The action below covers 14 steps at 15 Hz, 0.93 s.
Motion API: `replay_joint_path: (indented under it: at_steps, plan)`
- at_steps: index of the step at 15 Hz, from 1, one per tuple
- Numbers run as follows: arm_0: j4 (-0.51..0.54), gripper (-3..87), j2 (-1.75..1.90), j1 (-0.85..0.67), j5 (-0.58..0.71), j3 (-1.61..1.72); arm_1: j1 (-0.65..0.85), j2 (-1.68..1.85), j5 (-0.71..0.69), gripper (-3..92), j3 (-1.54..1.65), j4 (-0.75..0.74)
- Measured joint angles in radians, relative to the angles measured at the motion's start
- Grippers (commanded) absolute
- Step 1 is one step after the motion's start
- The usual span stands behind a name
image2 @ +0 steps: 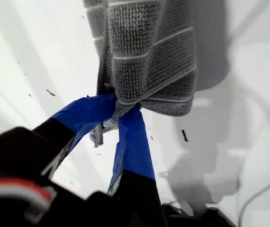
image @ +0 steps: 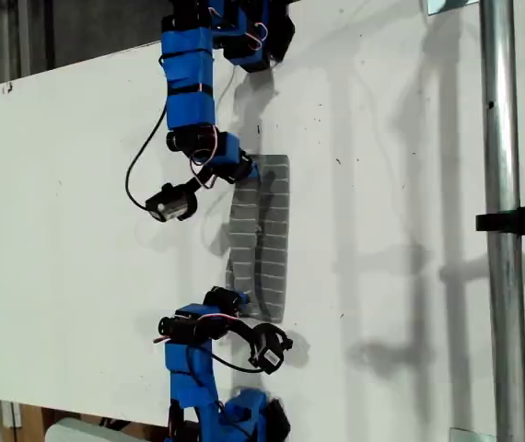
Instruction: Grasp corners of a towel and fold twice.
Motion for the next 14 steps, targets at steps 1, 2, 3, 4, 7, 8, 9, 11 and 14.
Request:
replay_joint_path:
  at_steps: [1,2,3,4,7,8,9,11,14]
  plan:
    - [-0.028,-2.6,0.000,0.032,-0.044,0.038,-0.031,-0.034,0.029,-0.2,0.028,-0.034]
    - [-0.066,-2.1,0.000,0.063,-0.084,0.086,-0.049,-0.058,0.051,-0.2,0.060,-0.066]
    - [-0.112,-0.3,0.000,0.087,-0.106,0.135,-0.054,-0.077,0.061,-0.2,0.100,-0.095]
    - [-0.146,1.1,0.000,0.089,-0.121,0.179,-0.049,-0.092,0.064,-0.2,0.127,-0.118]
    - [-0.252,1.7,0.000,0.069,-0.132,0.298,-0.021,-0.126,0.061,-0.2,0.167,-0.166]
    - [-0.279,3.6,-0.008,0.048,-0.132,0.322,-0.003,-0.143,0.055,-0.2,0.181,-0.181]
    - [-0.291,9.3,-0.031,0.025,-0.132,0.325,0.008,-0.161,0.052,-0.2,0.186,-0.190]
    - [-0.291,23.9,-0.054,0.011,-0.133,0.325,0.011,-0.172,0.052,15.5,0.186,-0.189]
    - [-0.181,26.9,-0.015,0.035,-0.120,0.308,0.002,-0.133,0.081,25.8,0.187,-0.100]
